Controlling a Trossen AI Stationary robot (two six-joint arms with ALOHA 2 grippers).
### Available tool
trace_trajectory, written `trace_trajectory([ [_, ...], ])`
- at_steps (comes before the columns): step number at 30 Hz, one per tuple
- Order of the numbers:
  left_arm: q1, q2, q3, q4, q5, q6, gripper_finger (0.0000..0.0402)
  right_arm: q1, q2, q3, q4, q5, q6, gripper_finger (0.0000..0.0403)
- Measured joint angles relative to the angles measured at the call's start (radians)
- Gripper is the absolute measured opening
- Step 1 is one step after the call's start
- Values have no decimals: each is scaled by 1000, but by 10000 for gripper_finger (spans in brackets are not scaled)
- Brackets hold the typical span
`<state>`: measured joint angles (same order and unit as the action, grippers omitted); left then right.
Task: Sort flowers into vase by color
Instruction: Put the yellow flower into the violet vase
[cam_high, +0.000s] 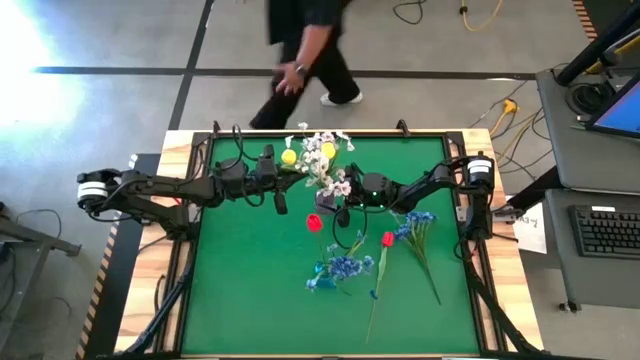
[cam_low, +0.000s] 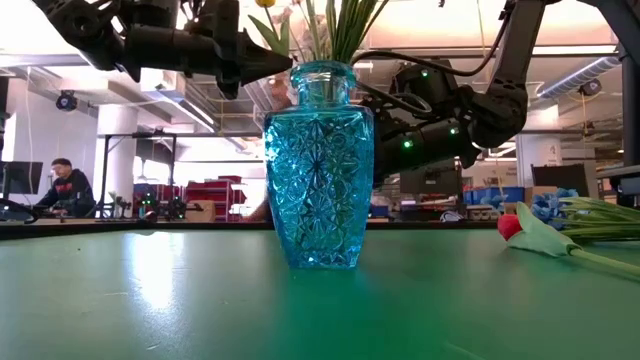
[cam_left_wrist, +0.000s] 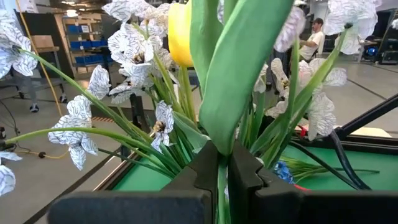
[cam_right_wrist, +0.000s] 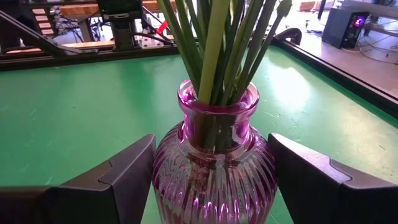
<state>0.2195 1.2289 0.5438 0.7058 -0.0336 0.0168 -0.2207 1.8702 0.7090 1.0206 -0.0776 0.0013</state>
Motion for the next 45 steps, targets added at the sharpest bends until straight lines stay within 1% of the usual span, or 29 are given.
trace_trajectory([
  [4, 0, -1, 0, 1, 0, 0, 2, 0, 0, 0, 0, 0, -2, 277],
  [8, 0, -1, 0, 2, 0, 0, 20, 0, 0, 0, 0, 0, -1, 280],
  [12, 0, -2, 0, -1, 0, 0, 53, 0, 0, 0, 0, 0, -2, 278],
  [21, 0, -3, 0, -28, 0, 0, 146, 0, 0, 0, 0, -1, -2, 282],
  [24, 0, -1, 0, -26, 8, 0, 165, 0, 0, 0, 0, -1, -2, 278],
  [26, 0, 9, 0, -11, 51, 0, 171, 0, 0, 0, 0, -1, -2, 278],
  [29, 0, 40, 0, 42, 74, 8, 173, 0, 0, 0, 0, -1, -2, 282],
  [33, 6, 89, 0, 105, 69, 8, 173, 0, 0, 0, 0, -1, -2, 280],
  [36, 8, 112, 0, 136, 69, 15, 164, 0, 0, 0, 0, -1, -2, 277],
  [39, 8, 117, 0, 140, 69, 25, 140, 0, 0, 0, 0, -1, -2, 280],
  [45, 8, 105, 0, 140, 69, 26, 66, 0, 0, 0, -2, -2, -3, 279],
])
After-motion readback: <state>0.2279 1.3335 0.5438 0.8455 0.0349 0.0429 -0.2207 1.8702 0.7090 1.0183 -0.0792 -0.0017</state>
